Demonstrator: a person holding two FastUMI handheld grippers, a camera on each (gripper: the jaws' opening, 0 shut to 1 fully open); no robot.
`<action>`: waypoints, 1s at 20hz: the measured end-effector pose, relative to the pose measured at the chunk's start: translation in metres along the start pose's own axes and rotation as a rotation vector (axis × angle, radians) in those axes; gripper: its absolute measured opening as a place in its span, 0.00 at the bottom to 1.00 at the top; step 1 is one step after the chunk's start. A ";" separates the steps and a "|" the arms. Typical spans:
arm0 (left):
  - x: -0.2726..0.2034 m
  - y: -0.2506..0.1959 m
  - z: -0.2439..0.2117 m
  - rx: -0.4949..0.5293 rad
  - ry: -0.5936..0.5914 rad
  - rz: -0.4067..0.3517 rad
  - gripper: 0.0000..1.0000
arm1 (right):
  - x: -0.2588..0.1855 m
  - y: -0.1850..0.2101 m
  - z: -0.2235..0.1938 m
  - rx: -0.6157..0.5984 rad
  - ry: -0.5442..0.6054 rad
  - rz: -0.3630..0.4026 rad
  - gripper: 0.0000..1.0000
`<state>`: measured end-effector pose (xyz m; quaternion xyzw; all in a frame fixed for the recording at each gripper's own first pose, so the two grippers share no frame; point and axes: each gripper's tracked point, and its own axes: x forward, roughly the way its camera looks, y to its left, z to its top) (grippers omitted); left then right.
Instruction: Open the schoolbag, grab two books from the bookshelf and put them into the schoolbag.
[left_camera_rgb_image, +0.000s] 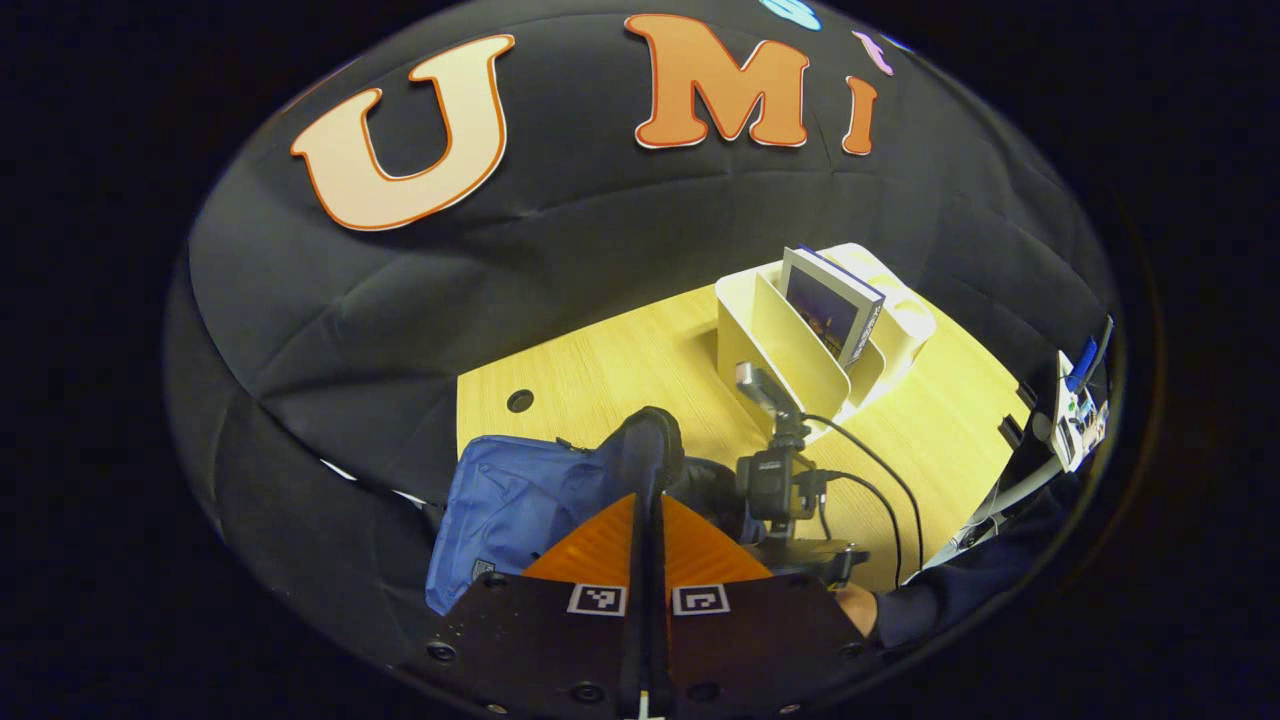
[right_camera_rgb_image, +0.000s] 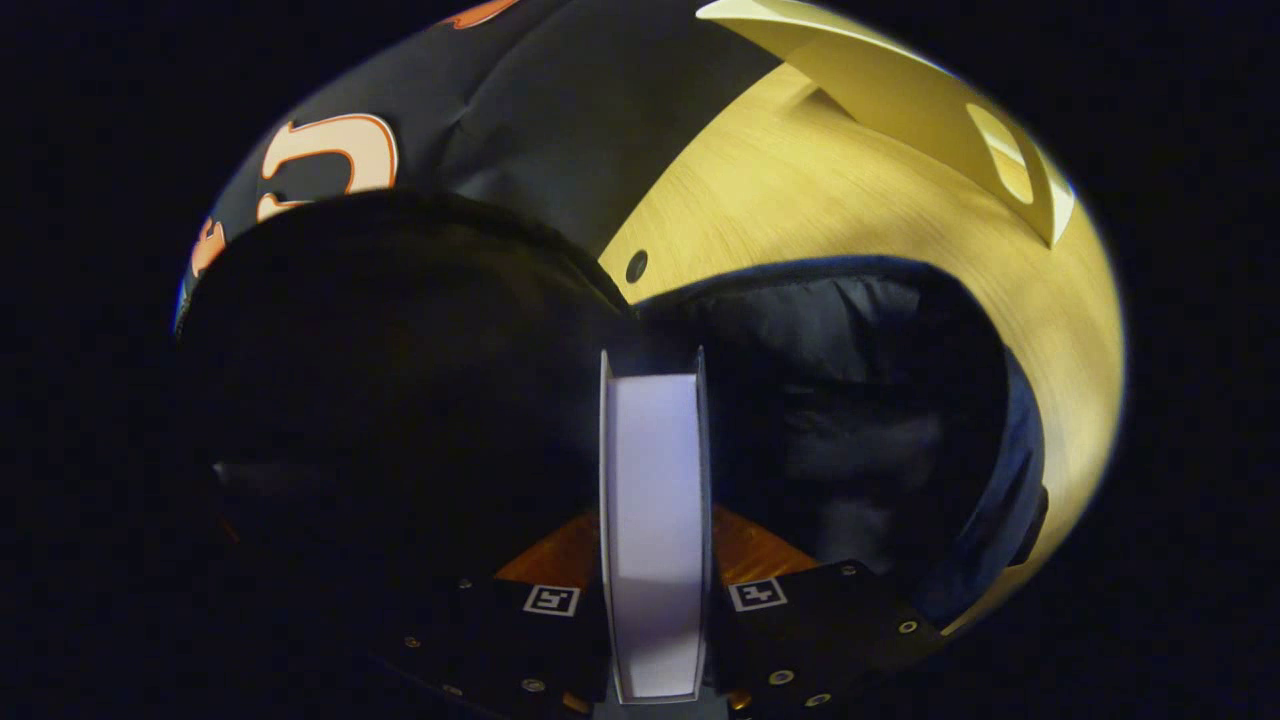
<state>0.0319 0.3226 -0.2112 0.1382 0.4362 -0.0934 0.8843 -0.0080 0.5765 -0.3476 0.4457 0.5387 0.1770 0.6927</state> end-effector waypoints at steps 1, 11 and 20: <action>-0.001 0.004 -0.003 -0.010 0.009 0.010 0.03 | -0.001 -0.005 -0.005 0.013 0.019 -0.039 0.42; -0.001 -0.002 -0.009 -0.034 -0.023 -0.001 0.03 | -0.071 -0.008 -0.010 -0.175 0.219 -0.159 0.92; 0.007 -0.006 -0.015 -0.064 -0.025 0.004 0.03 | -0.130 -0.024 0.044 -0.269 0.104 -0.229 0.92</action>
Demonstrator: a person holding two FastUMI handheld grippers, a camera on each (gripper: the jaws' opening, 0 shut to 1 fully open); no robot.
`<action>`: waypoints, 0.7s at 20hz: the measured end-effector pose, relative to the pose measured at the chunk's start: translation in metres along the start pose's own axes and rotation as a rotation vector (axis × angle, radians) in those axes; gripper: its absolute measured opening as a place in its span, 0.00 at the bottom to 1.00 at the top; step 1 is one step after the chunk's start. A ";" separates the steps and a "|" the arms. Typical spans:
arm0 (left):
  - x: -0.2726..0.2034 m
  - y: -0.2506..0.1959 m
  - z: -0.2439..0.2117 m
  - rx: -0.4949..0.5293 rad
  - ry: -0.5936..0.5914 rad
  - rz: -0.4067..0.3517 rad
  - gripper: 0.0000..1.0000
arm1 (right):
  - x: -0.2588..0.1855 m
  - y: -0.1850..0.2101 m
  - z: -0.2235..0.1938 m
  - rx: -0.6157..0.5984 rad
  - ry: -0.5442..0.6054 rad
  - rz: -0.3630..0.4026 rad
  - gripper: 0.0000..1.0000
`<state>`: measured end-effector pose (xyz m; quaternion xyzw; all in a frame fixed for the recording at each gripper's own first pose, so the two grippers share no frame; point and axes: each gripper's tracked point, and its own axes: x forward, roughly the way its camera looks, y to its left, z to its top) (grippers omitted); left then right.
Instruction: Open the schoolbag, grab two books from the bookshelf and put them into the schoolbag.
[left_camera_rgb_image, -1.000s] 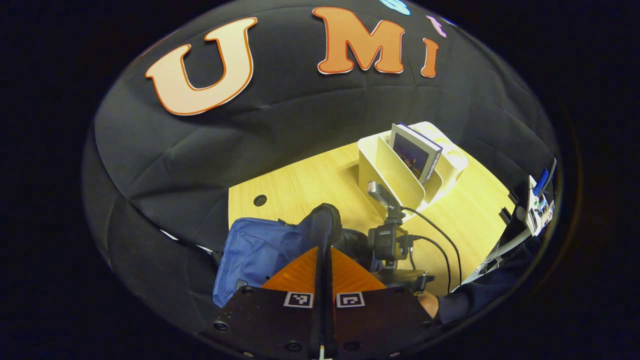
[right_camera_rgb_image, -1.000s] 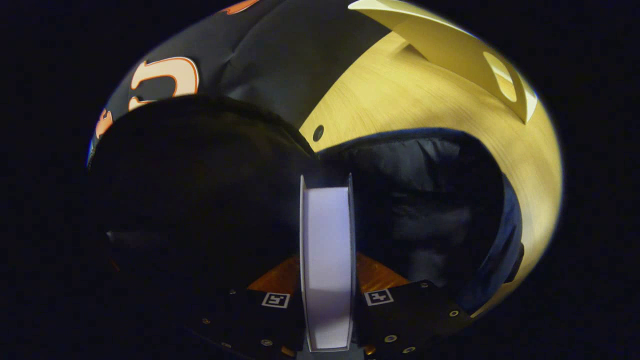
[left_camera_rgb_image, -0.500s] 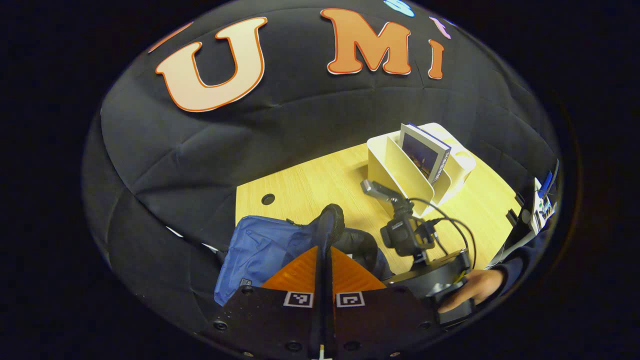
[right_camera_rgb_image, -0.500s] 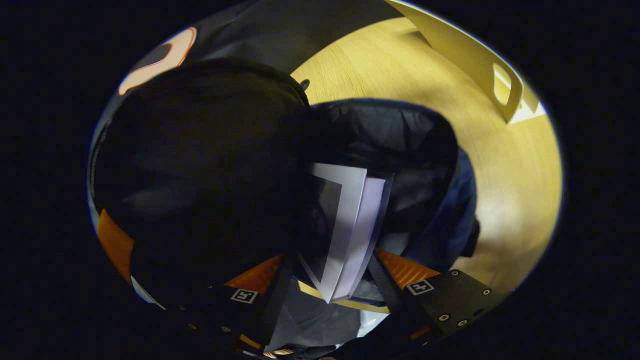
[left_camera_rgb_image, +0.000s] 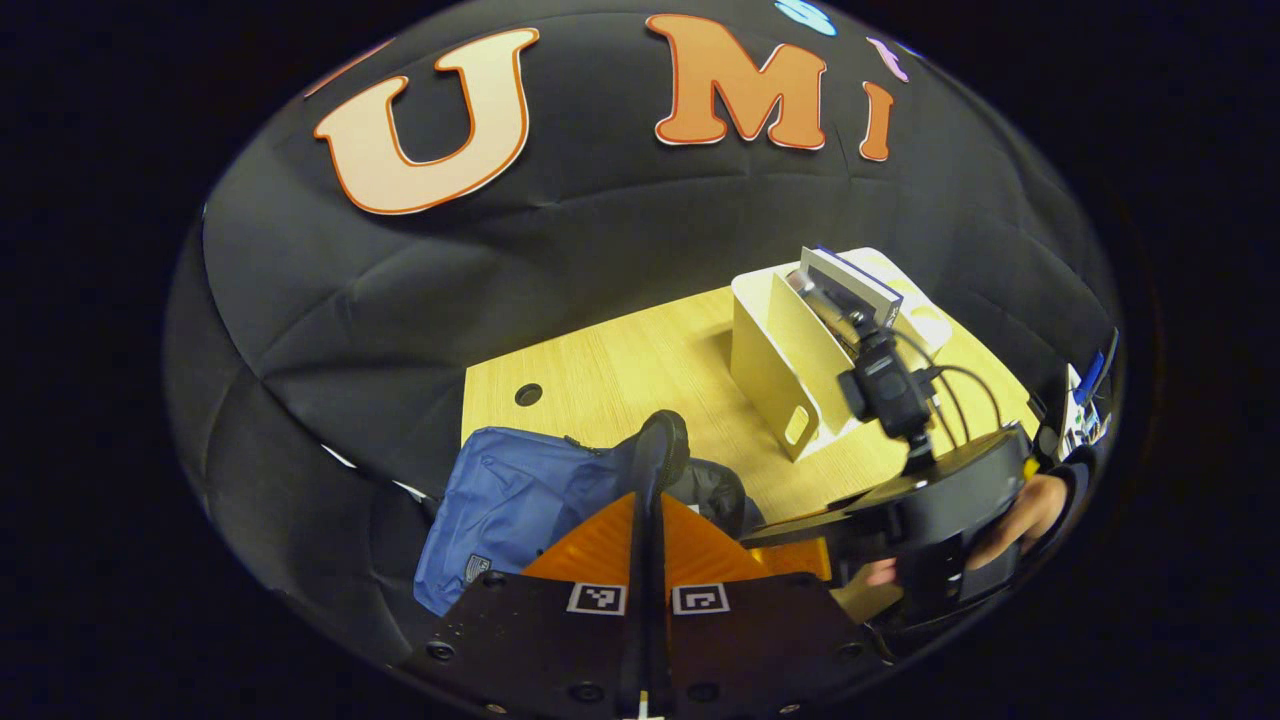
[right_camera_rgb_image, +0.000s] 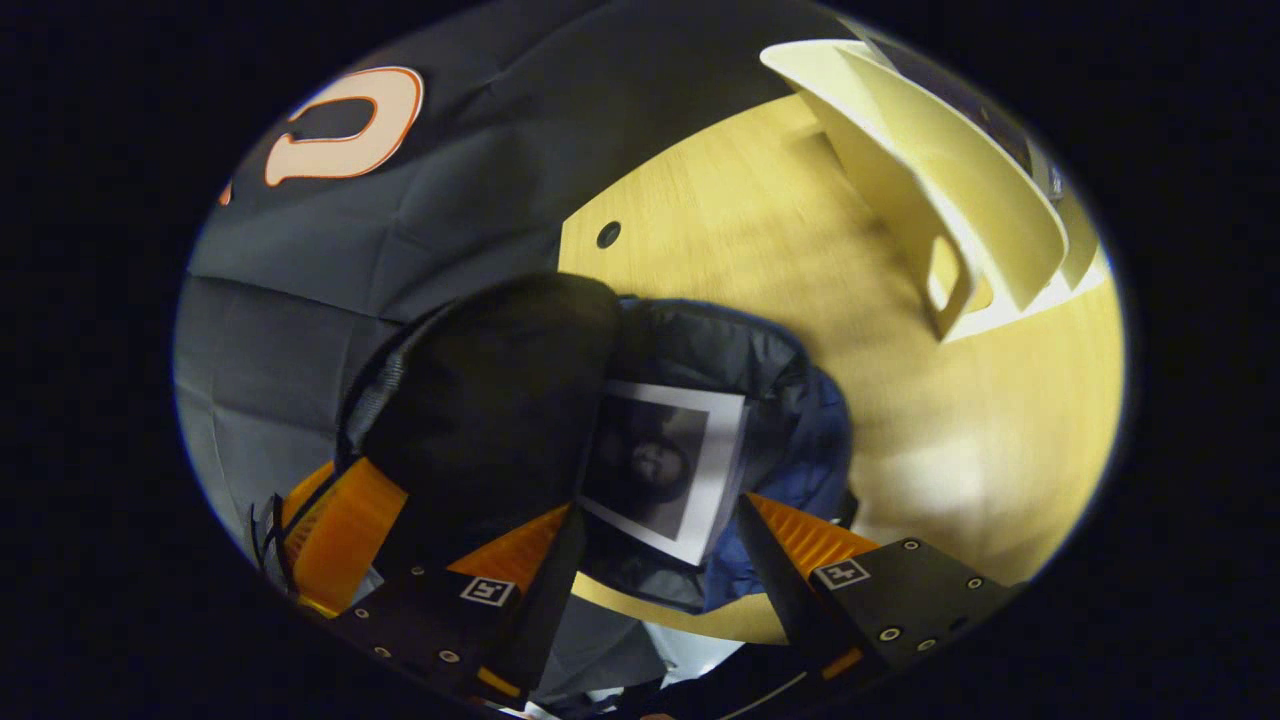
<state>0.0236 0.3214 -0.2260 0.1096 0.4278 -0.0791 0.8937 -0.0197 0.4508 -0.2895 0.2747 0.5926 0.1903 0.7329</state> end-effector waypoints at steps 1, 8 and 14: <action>0.001 0.000 0.000 -0.003 -0.002 0.002 0.02 | -0.010 -0.009 0.009 -0.041 -0.030 -0.032 0.93; 0.010 -0.010 -0.004 -0.040 0.006 -0.005 0.03 | -0.110 -0.067 0.068 -0.339 -0.173 -0.297 0.96; 0.012 -0.018 -0.007 -0.073 0.008 -0.008 0.02 | -0.181 -0.094 0.113 -0.413 -0.217 -0.434 0.96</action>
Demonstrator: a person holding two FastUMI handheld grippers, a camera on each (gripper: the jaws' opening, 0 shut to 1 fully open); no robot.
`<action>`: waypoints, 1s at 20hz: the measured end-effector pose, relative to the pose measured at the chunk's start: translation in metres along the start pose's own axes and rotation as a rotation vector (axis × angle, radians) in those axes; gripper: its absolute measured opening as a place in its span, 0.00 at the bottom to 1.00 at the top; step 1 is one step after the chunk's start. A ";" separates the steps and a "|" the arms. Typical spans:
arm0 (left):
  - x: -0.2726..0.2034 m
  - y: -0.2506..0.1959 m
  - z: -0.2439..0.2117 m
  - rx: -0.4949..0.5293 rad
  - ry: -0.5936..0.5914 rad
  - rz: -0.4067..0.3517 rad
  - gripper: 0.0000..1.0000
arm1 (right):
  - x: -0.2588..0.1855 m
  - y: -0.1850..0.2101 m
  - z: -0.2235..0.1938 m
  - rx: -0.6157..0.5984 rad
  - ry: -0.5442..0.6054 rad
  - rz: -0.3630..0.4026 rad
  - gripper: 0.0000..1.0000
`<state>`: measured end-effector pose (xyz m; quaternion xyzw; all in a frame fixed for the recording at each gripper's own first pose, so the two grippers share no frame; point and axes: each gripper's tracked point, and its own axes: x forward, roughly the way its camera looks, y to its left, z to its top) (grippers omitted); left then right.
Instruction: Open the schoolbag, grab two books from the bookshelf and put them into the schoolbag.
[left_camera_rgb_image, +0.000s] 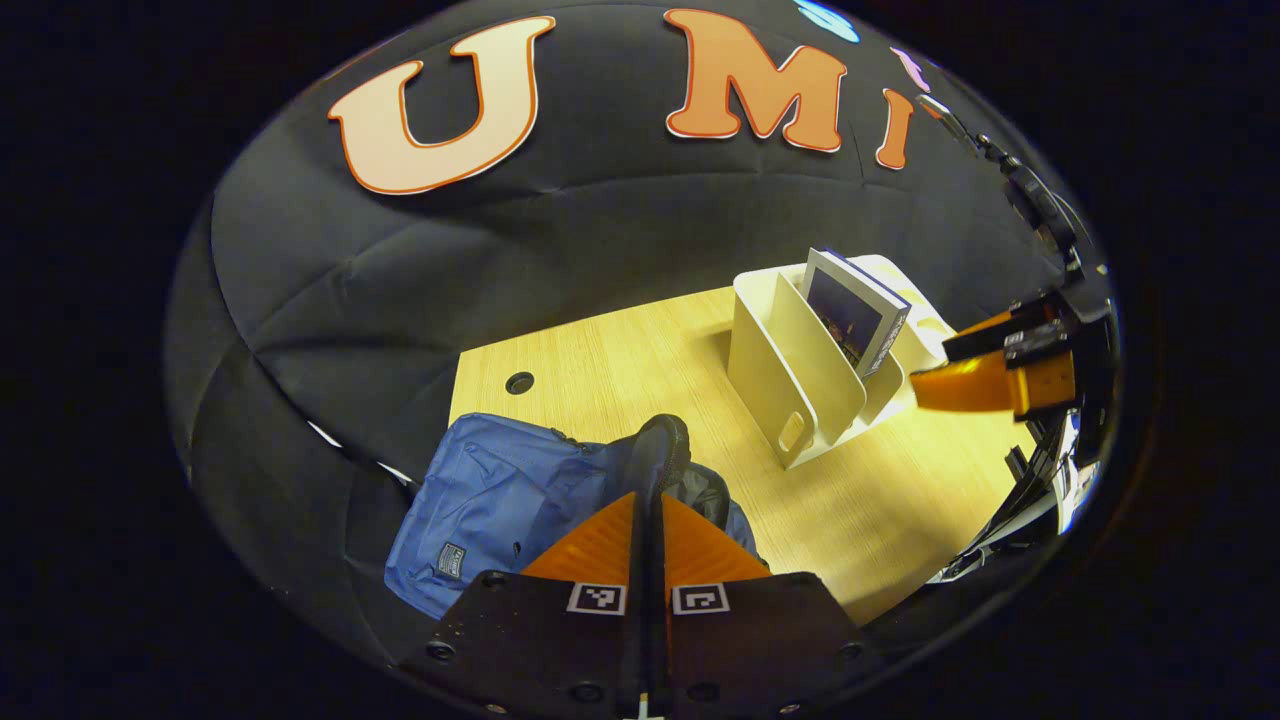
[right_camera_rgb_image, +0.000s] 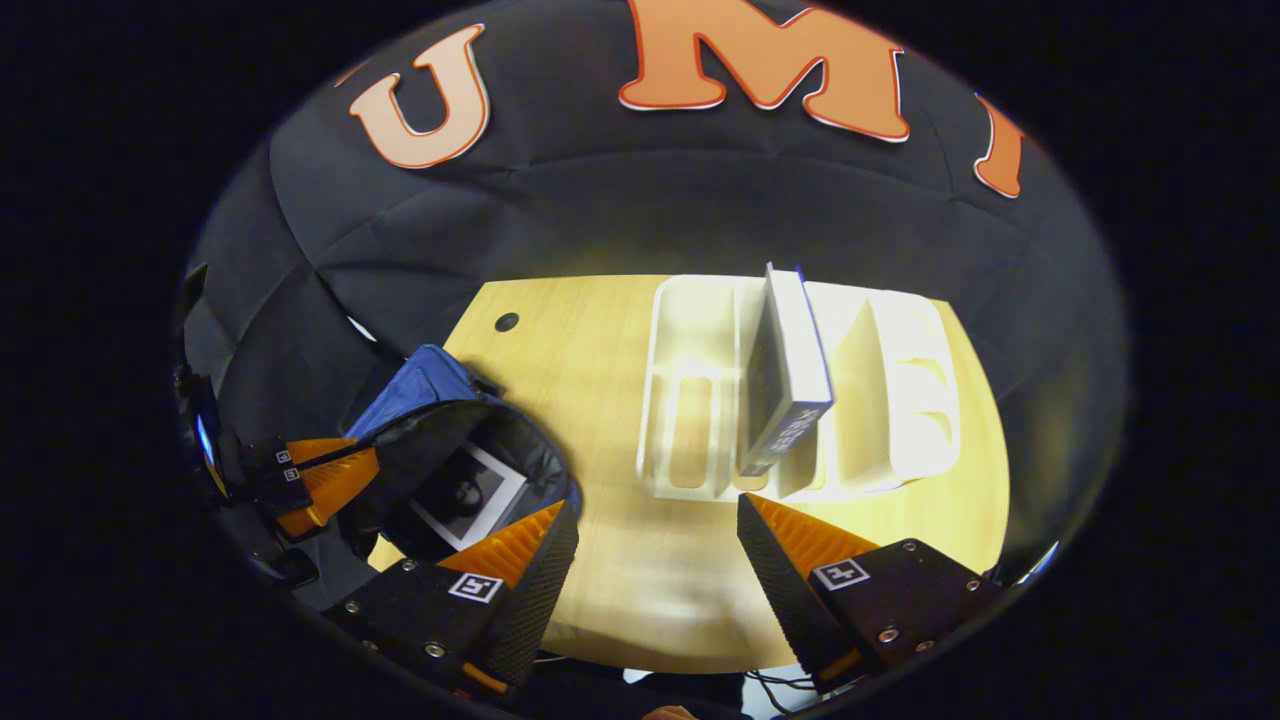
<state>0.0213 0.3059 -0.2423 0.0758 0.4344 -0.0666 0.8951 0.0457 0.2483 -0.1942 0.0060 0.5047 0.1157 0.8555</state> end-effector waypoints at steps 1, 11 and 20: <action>0.000 0.000 0.000 -0.005 0.001 -0.004 0.03 | -0.004 -0.006 0.003 -0.009 0.009 -0.008 0.96; 0.001 0.000 -0.007 -0.052 -0.004 -0.022 0.03 | 0.019 -0.066 0.063 -0.075 0.108 -0.046 0.96; 0.002 -0.003 -0.012 -0.074 0.004 -0.019 0.03 | 0.099 -0.086 0.067 -0.010 0.326 -0.065 0.95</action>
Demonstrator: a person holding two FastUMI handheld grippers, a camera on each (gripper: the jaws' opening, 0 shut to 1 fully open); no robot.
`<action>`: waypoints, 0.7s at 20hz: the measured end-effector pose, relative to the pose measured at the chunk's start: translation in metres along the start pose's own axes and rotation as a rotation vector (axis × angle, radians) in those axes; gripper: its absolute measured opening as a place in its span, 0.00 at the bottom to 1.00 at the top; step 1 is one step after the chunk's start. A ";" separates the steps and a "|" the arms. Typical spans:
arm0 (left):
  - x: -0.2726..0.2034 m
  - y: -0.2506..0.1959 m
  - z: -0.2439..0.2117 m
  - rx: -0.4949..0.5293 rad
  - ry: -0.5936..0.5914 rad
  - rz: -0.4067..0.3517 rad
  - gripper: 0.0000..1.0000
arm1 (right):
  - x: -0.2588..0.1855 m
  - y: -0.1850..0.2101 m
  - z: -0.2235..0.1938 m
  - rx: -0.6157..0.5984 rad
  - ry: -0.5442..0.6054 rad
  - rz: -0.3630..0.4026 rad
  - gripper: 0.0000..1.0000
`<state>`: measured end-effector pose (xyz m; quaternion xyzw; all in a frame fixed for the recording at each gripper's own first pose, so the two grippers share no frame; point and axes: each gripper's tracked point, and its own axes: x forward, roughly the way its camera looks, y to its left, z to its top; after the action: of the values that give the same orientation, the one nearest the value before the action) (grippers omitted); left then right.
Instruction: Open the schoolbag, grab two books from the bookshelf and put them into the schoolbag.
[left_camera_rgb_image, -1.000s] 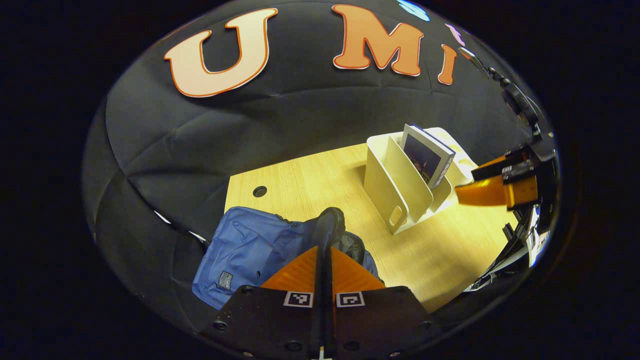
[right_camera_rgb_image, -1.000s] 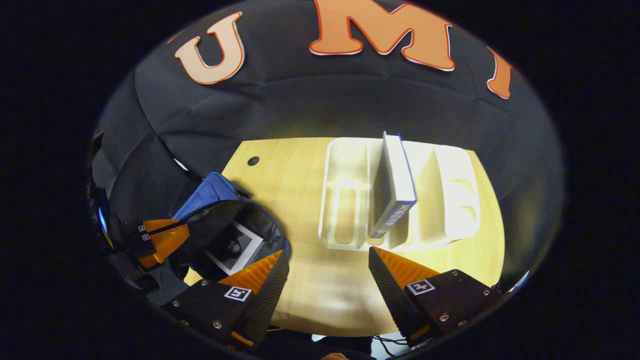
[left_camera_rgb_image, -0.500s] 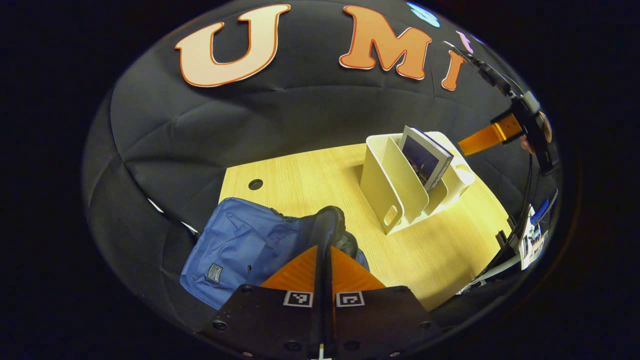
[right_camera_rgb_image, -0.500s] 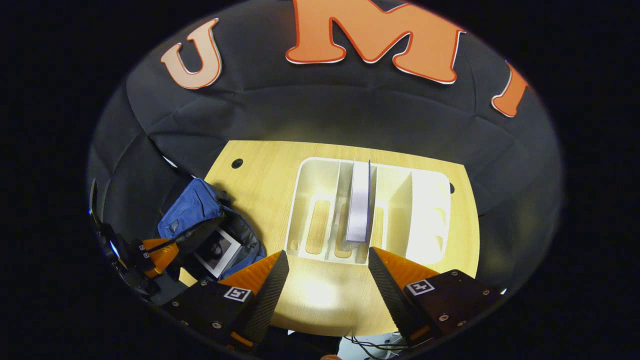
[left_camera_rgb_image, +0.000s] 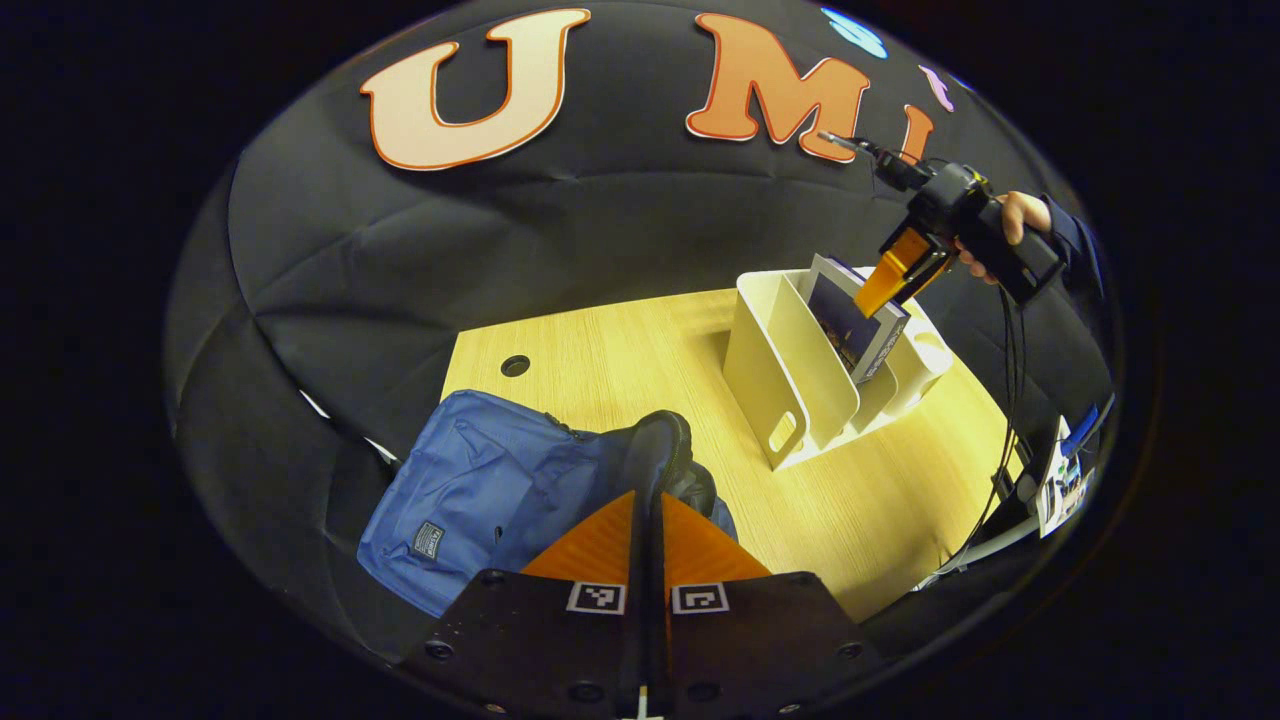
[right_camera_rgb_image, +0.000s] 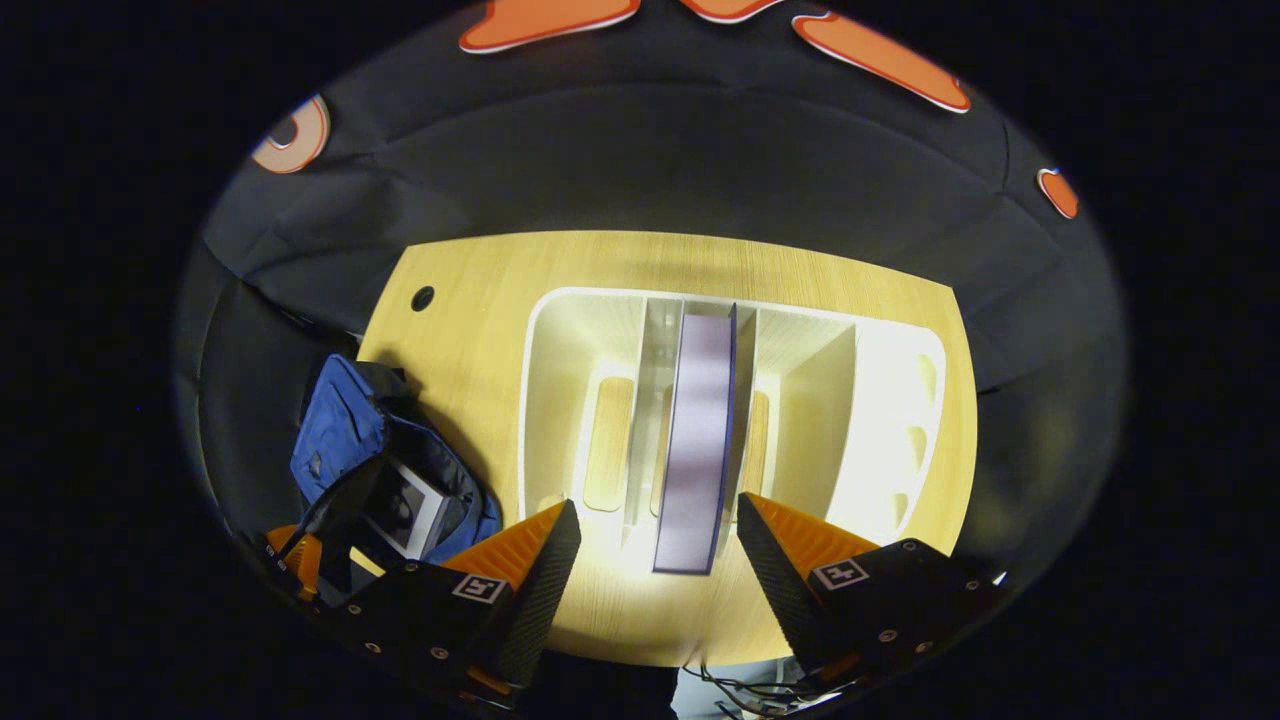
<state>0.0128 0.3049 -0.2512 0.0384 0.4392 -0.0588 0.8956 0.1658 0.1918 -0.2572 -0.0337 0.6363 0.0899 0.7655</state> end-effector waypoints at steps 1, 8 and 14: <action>0.000 0.000 0.001 0.000 -0.001 0.000 0.03 | 0.007 -0.001 0.003 0.001 0.014 -0.006 0.94; 0.004 -0.001 -0.005 -0.017 0.019 -0.005 0.03 | 0.039 -0.009 0.012 0.023 0.093 -0.039 0.56; 0.008 -0.003 -0.005 -0.021 0.030 -0.009 0.03 | 0.038 -0.023 0.015 0.040 0.113 -0.072 0.36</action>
<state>0.0131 0.3022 -0.2610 0.0281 0.4534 -0.0579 0.8890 0.1916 0.1750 -0.2934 -0.0464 0.6783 0.0476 0.7317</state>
